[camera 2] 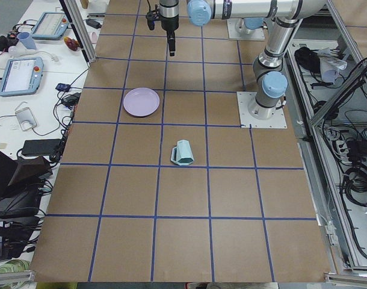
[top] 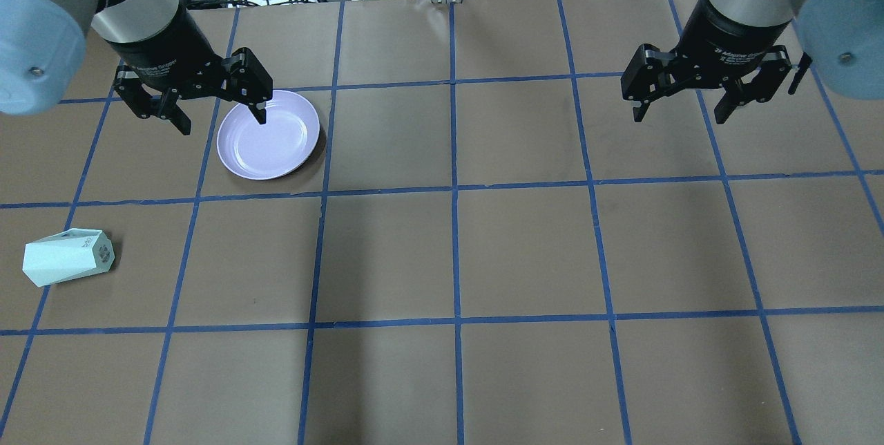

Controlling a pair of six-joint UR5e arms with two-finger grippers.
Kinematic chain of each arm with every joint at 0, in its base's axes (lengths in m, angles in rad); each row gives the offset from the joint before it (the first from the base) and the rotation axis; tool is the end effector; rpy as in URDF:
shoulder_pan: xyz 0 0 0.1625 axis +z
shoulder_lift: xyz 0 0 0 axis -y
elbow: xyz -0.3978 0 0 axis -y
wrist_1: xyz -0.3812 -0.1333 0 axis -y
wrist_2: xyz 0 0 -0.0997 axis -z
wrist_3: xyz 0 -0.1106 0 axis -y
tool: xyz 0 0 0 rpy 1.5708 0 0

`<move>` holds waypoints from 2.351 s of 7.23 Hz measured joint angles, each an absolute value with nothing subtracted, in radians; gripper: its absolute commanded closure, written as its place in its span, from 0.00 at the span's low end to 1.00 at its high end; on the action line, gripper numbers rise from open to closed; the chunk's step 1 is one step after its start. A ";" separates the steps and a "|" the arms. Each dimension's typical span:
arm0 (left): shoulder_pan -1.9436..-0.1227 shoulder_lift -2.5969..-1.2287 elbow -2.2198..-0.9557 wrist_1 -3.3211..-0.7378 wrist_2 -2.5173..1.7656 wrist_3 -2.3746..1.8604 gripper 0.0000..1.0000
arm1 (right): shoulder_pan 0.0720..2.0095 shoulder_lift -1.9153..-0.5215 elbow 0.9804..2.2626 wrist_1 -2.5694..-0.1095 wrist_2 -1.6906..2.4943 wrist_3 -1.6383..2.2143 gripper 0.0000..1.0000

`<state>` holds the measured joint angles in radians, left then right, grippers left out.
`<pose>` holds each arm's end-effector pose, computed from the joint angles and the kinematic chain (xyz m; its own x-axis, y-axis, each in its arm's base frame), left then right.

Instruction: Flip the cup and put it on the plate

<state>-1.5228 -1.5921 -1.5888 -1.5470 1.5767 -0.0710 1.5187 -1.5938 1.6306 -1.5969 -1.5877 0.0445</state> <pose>-0.1091 -0.4932 0.4331 -0.9929 -0.1186 -0.0070 -0.1187 0.9928 0.0150 0.1068 -0.4765 0.4345 -0.9952 0.0963 0.0174 0.0964 0.9953 0.0099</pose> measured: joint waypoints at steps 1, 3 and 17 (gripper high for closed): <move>-1.522 -1.592 -1.589 -1.546 1.575 -0.071 0.00 | 1.519 -1.594 1.631 -1.597 -1.588 0.044 0.00; -1.522 -1.592 -1.588 -1.543 1.575 -0.071 0.00 | 1.519 -1.594 1.631 -1.597 -1.588 0.044 0.00; -0.932 -1.642 -1.594 -1.544 1.561 0.339 0.00 | 1.519 -1.594 1.631 -1.597 -1.589 0.045 0.00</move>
